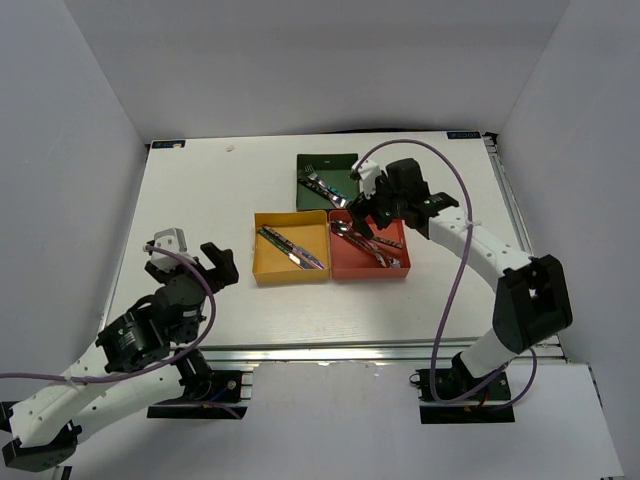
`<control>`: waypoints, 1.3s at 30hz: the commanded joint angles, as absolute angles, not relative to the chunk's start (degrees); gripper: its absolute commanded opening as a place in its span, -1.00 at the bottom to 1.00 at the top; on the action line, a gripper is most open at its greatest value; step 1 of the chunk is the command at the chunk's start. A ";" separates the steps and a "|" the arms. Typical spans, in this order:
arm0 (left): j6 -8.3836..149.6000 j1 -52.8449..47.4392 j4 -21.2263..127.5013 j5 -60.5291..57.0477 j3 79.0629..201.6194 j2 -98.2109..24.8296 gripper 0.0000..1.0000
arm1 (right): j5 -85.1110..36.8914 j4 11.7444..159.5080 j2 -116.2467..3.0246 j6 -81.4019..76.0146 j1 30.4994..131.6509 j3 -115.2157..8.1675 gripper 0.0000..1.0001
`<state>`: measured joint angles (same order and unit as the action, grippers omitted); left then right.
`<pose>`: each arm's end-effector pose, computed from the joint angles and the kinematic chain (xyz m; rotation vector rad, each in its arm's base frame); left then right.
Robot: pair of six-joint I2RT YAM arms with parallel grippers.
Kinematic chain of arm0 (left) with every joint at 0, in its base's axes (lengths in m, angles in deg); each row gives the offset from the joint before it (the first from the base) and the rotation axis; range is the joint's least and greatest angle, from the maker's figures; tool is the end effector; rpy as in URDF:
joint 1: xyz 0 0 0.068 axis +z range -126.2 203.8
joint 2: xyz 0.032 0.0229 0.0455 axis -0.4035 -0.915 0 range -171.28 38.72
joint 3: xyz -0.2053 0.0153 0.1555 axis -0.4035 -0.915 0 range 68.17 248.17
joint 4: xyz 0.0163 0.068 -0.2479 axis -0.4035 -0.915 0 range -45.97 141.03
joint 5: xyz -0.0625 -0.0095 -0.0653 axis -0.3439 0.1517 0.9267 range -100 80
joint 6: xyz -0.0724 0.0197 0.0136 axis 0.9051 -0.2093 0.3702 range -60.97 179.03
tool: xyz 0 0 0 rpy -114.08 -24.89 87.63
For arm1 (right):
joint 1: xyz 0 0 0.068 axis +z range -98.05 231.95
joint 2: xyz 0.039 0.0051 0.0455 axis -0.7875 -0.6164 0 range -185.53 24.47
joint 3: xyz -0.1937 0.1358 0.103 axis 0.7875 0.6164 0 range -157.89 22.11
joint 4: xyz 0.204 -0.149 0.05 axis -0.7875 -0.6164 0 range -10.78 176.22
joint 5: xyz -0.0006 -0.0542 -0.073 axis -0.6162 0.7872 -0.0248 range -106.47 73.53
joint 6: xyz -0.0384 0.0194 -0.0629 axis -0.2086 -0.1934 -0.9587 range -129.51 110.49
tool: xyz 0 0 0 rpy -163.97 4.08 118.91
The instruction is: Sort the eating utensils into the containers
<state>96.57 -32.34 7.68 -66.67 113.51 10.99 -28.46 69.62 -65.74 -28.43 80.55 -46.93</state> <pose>0.1060 -0.0612 0.3117 -0.2965 1.7900 -0.1534 0.3233 0.1915 0.2471 -1.0036 1.9947 0.3255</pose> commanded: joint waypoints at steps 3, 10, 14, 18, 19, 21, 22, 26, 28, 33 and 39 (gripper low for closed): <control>97.35 -32.28 6.74 -69.23 114.40 9.19 0.96 | -25.71 71.10 -55.35 -24.39 80.78 -46.88 0.79; 102.61 -32.28 -0.53 -78.45 118.17 2.88 0.96 | -7.07 68.21 -40.76 -4.26 80.69 -41.62 0.79; 107.10 -32.10 -3.72 -81.98 121.95 -4.78 0.96 | -1.80 63.29 -31.45 2.70 80.69 -34.42 0.79; 102.48 -25.11 1.62 -79.27 124.24 -8.30 0.96 | 4.52 59.00 -19.41 5.52 80.69 -29.66 0.79; 100.18 -21.85 3.99 -76.74 124.16 -8.31 0.96 | 5.67 57.76 -17.65 5.70 80.69 -29.57 0.79; 92.83 -6.89 12.42 -63.41 122.06 -8.48 0.96 | 8.65 55.21 -13.70 5.26 80.69 -30.44 0.79; 91.13 -1.31 15.67 -57.87 121.35 -9.18 0.96 | 9.45 52.50 -12.72 5.00 80.69 -30.97 0.79; 86.20 23.67 15.09 -37.63 121.70 -12.62 0.96 | 12.53 46.24 -9.64 4.64 80.69 -34.57 0.79; 85.75 26.70 14.65 -38.83 120.82 -7.82 0.96 | 14.29 43.52 -8.58 4.90 80.60 -35.45 0.78; 85.04 26.61 17.28 -40.05 112.58 8.72 0.96 | 14.90 38.76 -4.28 4.73 80.60 -35.20 0.79; 85.83 26.52 18.69 -38.22 111.24 13.49 0.96 | 13.86 39.98 -0.85 5.43 80.60 -33.62 0.79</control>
